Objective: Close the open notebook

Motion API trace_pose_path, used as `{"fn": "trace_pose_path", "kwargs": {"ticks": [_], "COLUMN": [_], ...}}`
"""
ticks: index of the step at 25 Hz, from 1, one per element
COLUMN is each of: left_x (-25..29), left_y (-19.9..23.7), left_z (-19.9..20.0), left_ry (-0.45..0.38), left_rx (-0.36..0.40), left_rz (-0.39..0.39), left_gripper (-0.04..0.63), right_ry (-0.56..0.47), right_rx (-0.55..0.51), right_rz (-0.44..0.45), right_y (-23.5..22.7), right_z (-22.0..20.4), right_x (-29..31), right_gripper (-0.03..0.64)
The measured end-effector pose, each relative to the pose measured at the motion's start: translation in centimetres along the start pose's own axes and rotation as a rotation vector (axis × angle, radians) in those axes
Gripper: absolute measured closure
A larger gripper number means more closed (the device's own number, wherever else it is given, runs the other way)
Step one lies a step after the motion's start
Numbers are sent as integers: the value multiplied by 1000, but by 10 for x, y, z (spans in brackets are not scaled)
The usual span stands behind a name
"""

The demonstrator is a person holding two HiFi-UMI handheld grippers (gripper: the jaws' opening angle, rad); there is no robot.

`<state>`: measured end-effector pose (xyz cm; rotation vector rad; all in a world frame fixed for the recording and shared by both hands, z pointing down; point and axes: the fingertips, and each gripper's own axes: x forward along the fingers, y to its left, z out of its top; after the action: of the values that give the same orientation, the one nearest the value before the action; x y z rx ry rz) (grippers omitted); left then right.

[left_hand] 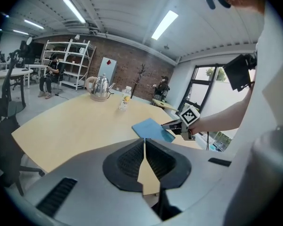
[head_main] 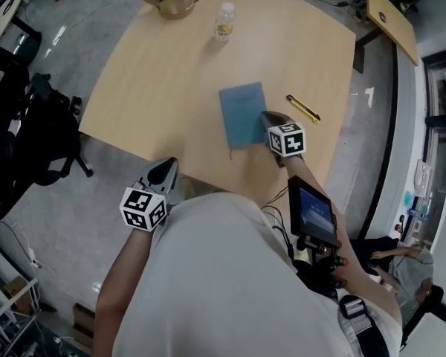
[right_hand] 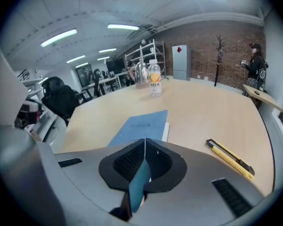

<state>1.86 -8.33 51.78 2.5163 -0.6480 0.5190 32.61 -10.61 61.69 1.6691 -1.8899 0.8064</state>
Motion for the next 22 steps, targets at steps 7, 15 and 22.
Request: {"fn": "trace_pose_path", "kwargs": {"ticks": [7,15,22], "left_x": [22,40,42], "left_y": [-12,-30,-46], "left_z": [11,9,-1], "left_ry": [-9,22,51], "left_rx": [66,136,152], "left_rz": [-119,-242,-279], "left_gripper": [578,578,578], "right_ry": [-290,-386,-392], "right_rx": [99,102,149], "right_rz": [74,126,108], "right_y": [48,110,122], "right_z": [27,10,-9], "right_x": [-80,-133,-145], "right_gripper": [600,600,600]}}
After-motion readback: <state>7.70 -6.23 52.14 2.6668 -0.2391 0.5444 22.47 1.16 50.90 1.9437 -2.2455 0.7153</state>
